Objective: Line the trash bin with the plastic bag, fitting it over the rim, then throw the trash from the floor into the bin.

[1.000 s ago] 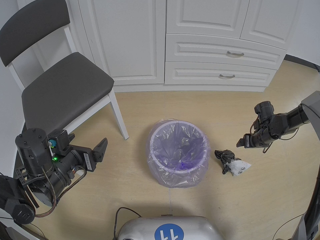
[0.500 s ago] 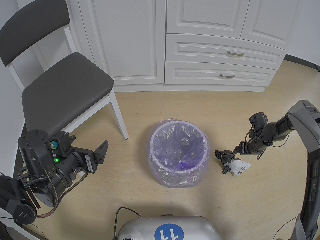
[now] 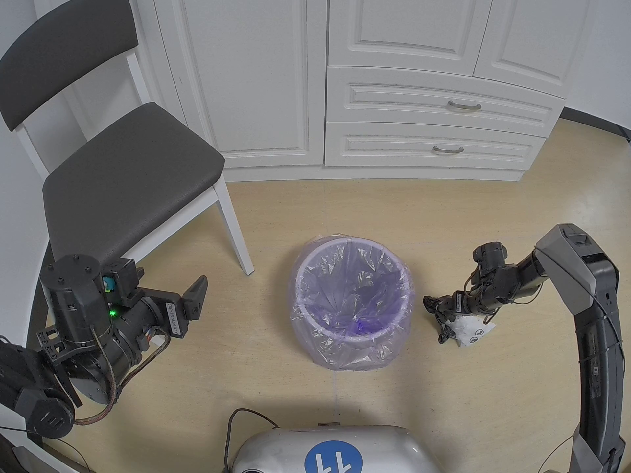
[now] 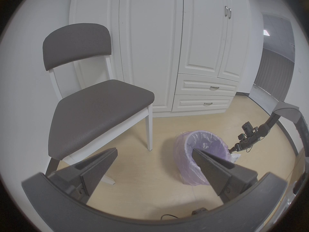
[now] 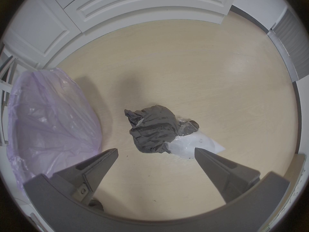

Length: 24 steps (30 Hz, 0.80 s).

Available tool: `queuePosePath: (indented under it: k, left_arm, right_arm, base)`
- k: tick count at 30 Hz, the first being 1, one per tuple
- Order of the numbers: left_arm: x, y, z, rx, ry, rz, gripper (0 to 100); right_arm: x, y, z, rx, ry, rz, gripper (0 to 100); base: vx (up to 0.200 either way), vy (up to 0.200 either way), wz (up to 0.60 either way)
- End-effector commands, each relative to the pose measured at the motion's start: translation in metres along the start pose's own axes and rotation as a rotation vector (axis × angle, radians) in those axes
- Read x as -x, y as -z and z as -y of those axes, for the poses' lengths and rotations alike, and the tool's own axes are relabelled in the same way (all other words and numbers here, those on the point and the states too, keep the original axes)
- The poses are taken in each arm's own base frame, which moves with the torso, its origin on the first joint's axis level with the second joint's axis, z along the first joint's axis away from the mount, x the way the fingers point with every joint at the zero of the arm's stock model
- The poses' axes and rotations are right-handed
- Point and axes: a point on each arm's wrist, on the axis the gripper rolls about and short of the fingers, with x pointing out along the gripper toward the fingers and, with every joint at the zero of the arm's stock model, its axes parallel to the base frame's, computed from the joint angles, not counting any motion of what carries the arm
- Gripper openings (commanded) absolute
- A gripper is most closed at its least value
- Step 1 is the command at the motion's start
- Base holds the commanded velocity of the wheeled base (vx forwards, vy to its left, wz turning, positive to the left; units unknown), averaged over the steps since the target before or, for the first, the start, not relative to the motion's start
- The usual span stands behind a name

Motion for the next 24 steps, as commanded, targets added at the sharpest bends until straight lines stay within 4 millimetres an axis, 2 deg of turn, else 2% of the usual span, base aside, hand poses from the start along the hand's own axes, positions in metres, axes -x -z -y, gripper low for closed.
queuePosePath:
  k: [1, 10, 24]
  left_arm:
    - [-0.004, 0.001, -0.005, 0.004, -0.027, -0.006, 100]
    - [-0.012, 0.011, -0.003, -0.014, -0.033, -0.051, 100]
    - [-0.012, 0.010, -0.004, -0.012, -0.035, -0.048, 100]
  right_arm:
    - [-0.048, 0.009, 0.000, 0.009, 0.038, -0.013, 100]
    - [-0.064, 0.009, 0.000, 0.029, 0.069, -0.057, 100]
    - [-0.064, 0.010, 0.000, 0.045, 0.084, -0.175, 100]
  base:
    - [0.000, 0.000, 0.00]
    - [0.000, 0.000, 0.00]
    - [0.000, 0.000, 0.00]
